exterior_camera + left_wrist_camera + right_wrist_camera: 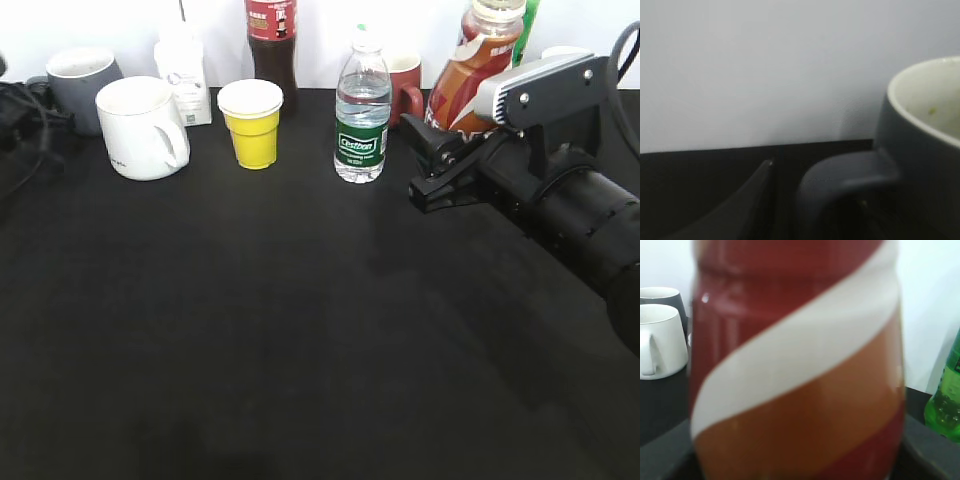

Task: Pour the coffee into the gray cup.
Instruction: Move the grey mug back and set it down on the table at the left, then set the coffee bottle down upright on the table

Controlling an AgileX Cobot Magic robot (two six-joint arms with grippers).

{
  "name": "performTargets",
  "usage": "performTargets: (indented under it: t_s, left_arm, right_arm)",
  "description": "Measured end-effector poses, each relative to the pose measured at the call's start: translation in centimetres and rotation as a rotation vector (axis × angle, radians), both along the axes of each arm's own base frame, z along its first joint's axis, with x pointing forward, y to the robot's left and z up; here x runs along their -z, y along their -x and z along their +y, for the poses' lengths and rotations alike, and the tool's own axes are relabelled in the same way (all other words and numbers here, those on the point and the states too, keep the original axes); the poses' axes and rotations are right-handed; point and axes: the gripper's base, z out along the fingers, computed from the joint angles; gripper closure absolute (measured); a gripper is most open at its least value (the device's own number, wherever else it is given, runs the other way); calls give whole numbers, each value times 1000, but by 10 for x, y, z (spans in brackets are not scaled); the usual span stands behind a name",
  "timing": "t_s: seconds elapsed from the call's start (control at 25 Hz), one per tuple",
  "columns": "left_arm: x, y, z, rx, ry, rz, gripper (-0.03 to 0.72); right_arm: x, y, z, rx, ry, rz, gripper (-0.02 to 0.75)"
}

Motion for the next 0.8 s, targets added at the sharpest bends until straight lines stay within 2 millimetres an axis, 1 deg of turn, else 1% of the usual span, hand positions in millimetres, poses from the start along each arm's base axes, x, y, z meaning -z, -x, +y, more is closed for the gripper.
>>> performTargets:
  t_s: [0.12,0.24,0.36,0.44,0.52,0.6,0.72,0.76,0.8]
  left_arm:
    - [-11,37,-5,12,3,-8,377]
    - [-30,76,-9,18,4,1,377]
    - [-61,121,-30,70,1,-14,377]
    - [-73,150,-47,123,-1,-4,377]
    - [-84,175,-66,193,9,-21,377]
    - [-91,192,-86,272,6,8,378]
    - [-93,201,-110,367,2,24,378]
    - [-93,203,-116,394,1,28,378]
    - [-93,205,-122,415,1,30,378]
  right_arm:
    - [0,0,0,0,0,0,209]
    - [0,0,0,1,0,1,209]
    - [1,-1,-2,24,-8,17,209]
    - [2,-2,-5,59,-23,29,209]
    - [2,-4,-9,91,-35,38,209]
    - [0,-12,-22,153,-48,33,209]
    - [-13,-40,-58,307,-83,-9,209]
    - [-15,-48,-67,346,-90,-15,209]
    - [-12,-58,-72,372,-90,-14,209]
